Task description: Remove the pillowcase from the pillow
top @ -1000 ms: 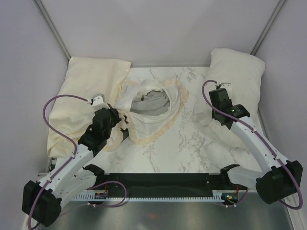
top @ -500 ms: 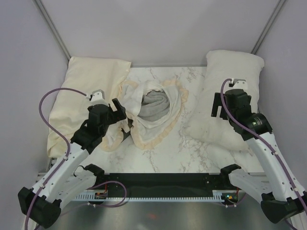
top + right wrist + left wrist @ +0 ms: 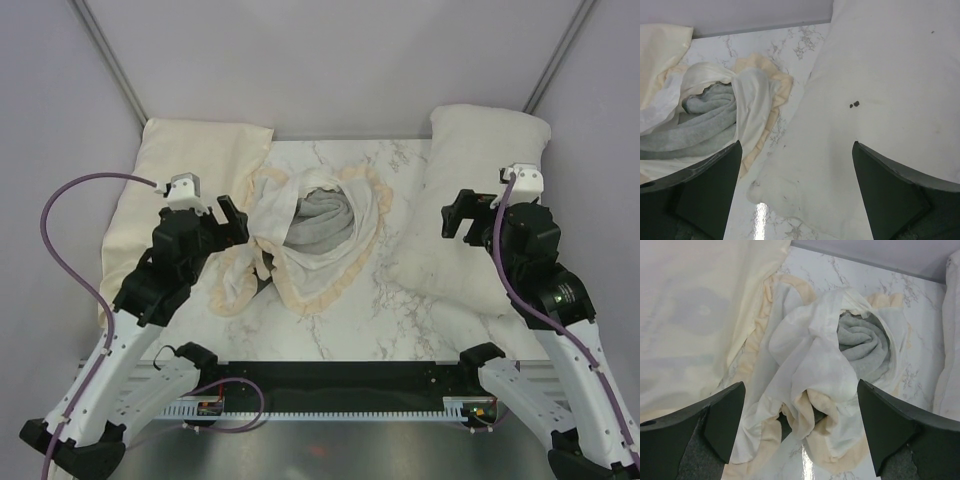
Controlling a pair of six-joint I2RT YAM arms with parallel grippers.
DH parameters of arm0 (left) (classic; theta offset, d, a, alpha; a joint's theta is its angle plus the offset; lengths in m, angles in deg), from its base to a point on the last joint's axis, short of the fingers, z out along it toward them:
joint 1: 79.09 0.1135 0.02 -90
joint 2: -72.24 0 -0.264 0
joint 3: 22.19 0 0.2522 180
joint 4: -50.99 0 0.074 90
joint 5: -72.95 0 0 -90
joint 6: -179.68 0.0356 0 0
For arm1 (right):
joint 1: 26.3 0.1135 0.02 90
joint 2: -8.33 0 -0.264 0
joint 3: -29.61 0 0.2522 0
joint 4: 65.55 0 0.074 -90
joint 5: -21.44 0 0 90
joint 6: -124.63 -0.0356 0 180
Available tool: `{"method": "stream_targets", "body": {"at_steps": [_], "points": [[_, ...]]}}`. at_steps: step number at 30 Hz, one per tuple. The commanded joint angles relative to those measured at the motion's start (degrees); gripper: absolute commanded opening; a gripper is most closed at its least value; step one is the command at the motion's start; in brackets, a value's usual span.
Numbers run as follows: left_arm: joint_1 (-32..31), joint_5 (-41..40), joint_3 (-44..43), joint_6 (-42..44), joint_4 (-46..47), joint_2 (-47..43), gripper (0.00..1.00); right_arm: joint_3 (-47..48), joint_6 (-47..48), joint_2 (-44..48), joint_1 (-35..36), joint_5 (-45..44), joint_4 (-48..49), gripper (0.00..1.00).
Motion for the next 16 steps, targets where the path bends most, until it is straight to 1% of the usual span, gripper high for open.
{"method": "stream_targets", "body": {"at_steps": [1,16], "points": [[0.3,-1.3,-1.3,3.8,-3.0,0.9,1.00,-1.2,0.9,-1.3,-0.2,2.0,4.5,0.98],[0.2,-2.1,-2.2,4.5,-3.4,0.2,1.00,-2.3,1.3,-1.6,-0.2,2.1,5.2,0.98]]}}
